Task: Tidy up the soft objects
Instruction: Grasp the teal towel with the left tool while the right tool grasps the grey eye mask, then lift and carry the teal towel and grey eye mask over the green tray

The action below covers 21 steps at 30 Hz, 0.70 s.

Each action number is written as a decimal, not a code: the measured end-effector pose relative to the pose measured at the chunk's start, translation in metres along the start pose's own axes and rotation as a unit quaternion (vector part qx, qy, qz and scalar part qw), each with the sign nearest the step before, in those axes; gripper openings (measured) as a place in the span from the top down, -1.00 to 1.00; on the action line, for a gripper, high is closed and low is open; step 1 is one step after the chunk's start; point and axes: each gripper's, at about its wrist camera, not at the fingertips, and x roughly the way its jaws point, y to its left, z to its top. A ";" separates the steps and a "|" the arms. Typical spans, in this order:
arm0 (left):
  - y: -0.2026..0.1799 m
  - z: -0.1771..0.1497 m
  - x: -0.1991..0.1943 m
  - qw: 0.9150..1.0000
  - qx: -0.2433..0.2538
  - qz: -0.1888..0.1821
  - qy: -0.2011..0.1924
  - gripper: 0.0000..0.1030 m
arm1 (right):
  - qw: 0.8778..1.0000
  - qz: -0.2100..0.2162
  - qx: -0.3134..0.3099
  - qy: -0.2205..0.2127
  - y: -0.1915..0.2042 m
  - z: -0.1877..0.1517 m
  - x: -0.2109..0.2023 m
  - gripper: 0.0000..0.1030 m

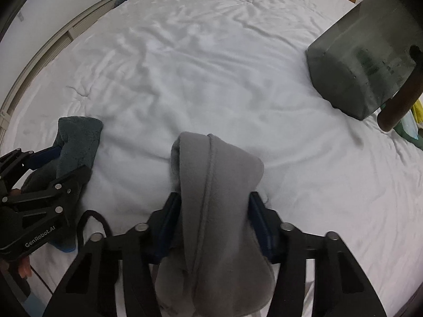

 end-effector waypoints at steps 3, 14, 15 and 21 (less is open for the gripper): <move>-0.002 -0.003 0.007 1.000 0.005 0.008 -0.005 -0.04 | 1.000 -0.002 -0.006 -0.001 0.003 0.001 0.003 0.28; 0.015 0.002 0.001 0.999 -0.030 -0.014 0.000 0.60 | 1.000 0.013 -0.011 -0.010 0.000 -0.003 -0.005 0.60; 0.018 0.002 -0.002 0.999 -0.035 -0.018 0.000 0.60 | 1.000 0.016 -0.010 -0.013 0.000 -0.003 -0.007 0.63; 0.027 0.003 -0.022 0.998 -0.064 -0.012 -0.013 0.62 | 0.999 0.030 -0.008 -0.030 -0.005 -0.007 -0.024 0.68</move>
